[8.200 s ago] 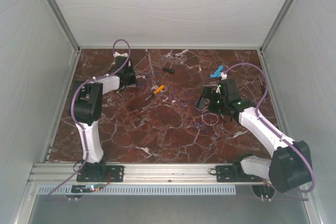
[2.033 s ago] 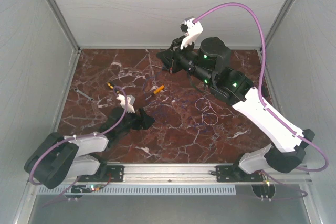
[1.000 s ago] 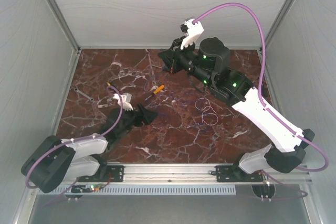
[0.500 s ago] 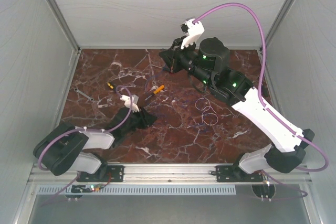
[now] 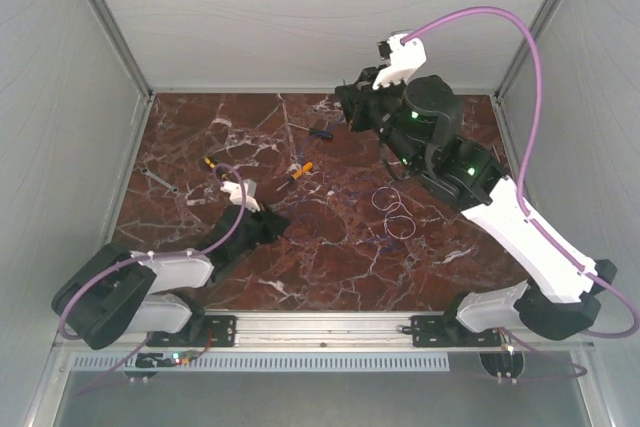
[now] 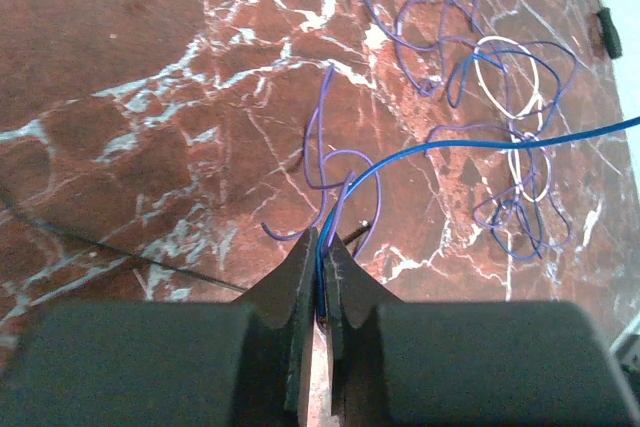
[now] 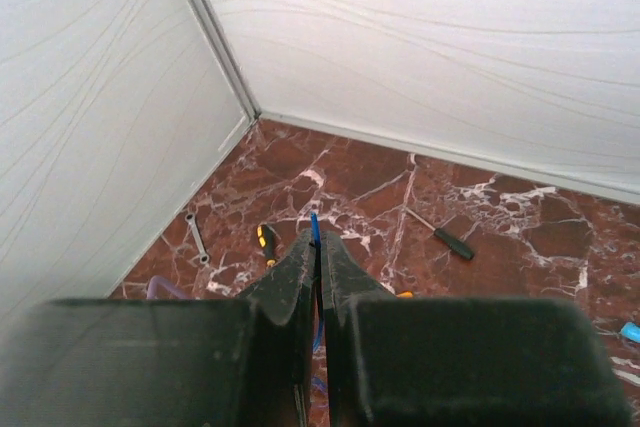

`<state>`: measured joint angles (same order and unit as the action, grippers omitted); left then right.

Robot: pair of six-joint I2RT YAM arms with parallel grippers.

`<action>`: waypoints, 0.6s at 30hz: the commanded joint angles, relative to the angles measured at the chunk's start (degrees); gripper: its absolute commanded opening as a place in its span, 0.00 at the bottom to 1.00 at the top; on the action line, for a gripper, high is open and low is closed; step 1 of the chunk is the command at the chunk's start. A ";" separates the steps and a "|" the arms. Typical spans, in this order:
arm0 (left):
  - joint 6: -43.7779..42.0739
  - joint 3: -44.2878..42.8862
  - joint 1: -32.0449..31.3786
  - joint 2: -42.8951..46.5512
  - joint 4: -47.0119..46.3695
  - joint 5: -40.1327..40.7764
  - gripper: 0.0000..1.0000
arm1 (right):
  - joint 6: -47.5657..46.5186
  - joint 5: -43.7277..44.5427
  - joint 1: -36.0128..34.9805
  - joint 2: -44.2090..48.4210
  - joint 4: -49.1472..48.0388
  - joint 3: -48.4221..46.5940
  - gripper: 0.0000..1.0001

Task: Zip-tie the wires
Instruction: Untie the cable at the center of the board.

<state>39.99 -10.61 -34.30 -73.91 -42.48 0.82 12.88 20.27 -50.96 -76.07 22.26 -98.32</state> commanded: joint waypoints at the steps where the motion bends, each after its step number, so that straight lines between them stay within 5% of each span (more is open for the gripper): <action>1: -1.45 -0.40 -0.24 2.33 3.45 5.96 0.04 | -1.79 5.13 -0.35 3.59 -0.46 0.70 0.00; 15: 0.43 -0.91 0.51 8.93 14.27 15.31 0.15 | -2.42 6.84 -0.35 6.51 0.53 2.59 0.00; 18: 2.16 -0.89 2.21 9.86 16.91 15.92 0.24 | -2.61 7.15 -0.37 6.99 0.41 2.61 0.00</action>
<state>39.94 -10.61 -33.65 -65.73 -28.99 13.15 11.33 25.76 -50.96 -71.26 23.44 -95.72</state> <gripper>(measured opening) 0.182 0.004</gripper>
